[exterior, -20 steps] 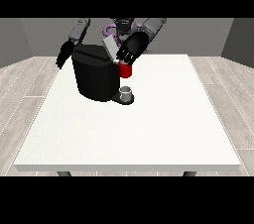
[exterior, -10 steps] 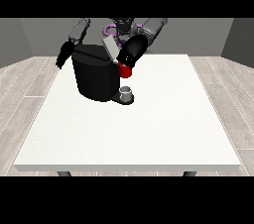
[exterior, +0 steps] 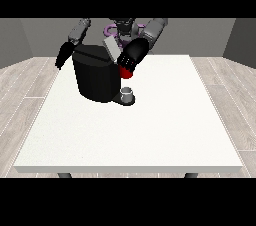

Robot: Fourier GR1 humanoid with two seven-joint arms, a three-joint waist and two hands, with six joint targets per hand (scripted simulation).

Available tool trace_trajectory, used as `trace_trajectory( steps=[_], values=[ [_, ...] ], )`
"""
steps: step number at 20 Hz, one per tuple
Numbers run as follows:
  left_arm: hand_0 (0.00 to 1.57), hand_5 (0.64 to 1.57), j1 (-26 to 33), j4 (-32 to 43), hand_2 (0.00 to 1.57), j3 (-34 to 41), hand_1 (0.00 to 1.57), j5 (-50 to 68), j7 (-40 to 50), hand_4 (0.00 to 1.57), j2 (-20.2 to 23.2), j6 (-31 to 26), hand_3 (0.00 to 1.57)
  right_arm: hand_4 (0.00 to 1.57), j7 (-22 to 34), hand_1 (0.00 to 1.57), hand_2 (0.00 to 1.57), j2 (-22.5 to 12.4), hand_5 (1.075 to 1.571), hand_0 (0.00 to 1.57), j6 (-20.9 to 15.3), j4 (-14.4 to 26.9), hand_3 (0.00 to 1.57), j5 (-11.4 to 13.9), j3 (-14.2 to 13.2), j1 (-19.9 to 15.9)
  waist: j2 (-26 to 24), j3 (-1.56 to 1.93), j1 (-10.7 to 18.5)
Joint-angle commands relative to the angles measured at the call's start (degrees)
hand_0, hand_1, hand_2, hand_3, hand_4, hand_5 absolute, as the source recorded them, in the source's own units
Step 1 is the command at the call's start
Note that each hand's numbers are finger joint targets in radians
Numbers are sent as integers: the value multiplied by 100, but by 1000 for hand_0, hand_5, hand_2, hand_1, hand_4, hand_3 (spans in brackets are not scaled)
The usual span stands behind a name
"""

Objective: Insert the coffee pod into the coffee machine and close the lid

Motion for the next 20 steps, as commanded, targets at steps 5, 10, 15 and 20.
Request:
trace_trajectory(
  steps=[5,10,15,20],
  values=[
    [1212,1571,-206,2,1186,115,1212,3,-352,0,147,218,971,41,-160,0,0,-45,1571,0,-73,55,0,82,-22,-166,373,-11,19],
    [1222,1571,52,-86,1174,-29,1222,-185,-526,0,168,445,886,109,-431,0,0,14,1571,0,-104,82,0,75,-10,292,170,-10,16],
    [925,1571,-57,165,982,-16,925,-304,-554,0,259,525,695,147,170,0,0,176,1571,0,-197,-229,0,293,289,44,201,-12,-169],
    [0,1571,-208,62,668,-116,0,-546,-464,0,384,719,537,160,135,0,0,13,1571,0,-155,-77,0,220,83,-270,381,-10,-74]
  ],
)
